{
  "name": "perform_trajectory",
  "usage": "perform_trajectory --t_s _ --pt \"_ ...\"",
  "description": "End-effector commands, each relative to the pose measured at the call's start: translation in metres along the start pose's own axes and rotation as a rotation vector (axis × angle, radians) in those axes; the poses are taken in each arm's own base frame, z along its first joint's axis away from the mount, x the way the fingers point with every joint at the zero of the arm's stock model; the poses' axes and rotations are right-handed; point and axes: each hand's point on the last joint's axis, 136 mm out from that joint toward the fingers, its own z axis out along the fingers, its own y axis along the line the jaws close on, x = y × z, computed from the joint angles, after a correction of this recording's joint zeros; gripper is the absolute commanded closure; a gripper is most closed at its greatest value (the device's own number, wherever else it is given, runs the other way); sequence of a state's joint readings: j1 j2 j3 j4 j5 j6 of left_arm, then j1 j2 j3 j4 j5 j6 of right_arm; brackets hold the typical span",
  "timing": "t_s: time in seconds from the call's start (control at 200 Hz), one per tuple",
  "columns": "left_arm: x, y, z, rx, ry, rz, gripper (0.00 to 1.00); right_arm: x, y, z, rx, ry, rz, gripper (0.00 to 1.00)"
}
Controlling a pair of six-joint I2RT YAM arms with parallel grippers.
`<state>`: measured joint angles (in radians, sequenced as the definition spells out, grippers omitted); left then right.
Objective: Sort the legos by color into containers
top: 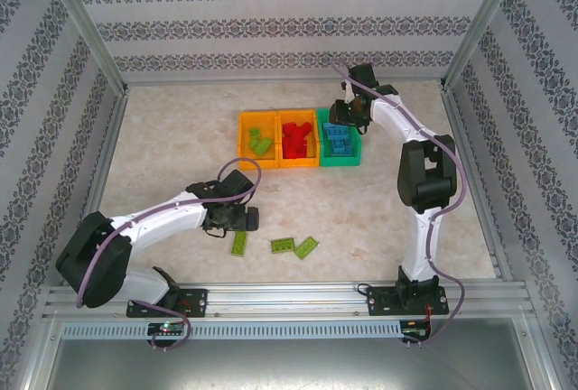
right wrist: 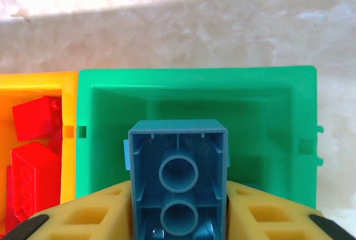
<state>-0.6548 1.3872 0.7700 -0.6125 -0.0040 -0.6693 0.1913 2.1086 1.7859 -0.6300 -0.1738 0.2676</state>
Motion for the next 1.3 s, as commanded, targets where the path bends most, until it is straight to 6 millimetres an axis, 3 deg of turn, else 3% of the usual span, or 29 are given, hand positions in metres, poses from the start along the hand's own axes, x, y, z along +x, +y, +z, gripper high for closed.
perform_trajectory --t_s 0.0,0.265,0.4,0.58,0.774,1.119,1.294 --pt "-0.005 -0.008 -0.001 0.006 -0.012 0.034 0.05 0.006 -0.008 0.002 0.011 0.062 0.034 0.58" --pt "-0.007 -0.009 0.003 -0.002 -0.006 0.034 0.07 0.016 -0.004 -0.013 -0.018 0.070 -0.027 0.61" --pt "-0.009 -0.011 0.004 -0.003 -0.005 0.037 0.07 0.019 -0.007 -0.012 -0.002 0.099 -0.036 0.62" --pt "-0.011 -0.010 0.004 -0.025 0.000 0.038 0.06 0.025 -0.007 -0.010 -0.008 0.145 -0.023 0.43" --pt "-0.010 -0.009 0.007 -0.037 0.017 0.040 0.06 0.019 -0.005 -0.033 0.003 0.093 -0.028 0.24" --pt "-0.007 -0.013 0.015 -0.031 0.045 0.038 0.15 0.013 0.008 -0.080 -0.039 -0.023 -0.027 0.18" --pt "-0.004 -0.012 0.020 -0.038 0.060 0.042 0.17 0.017 0.008 -0.094 -0.052 -0.051 -0.021 0.16"
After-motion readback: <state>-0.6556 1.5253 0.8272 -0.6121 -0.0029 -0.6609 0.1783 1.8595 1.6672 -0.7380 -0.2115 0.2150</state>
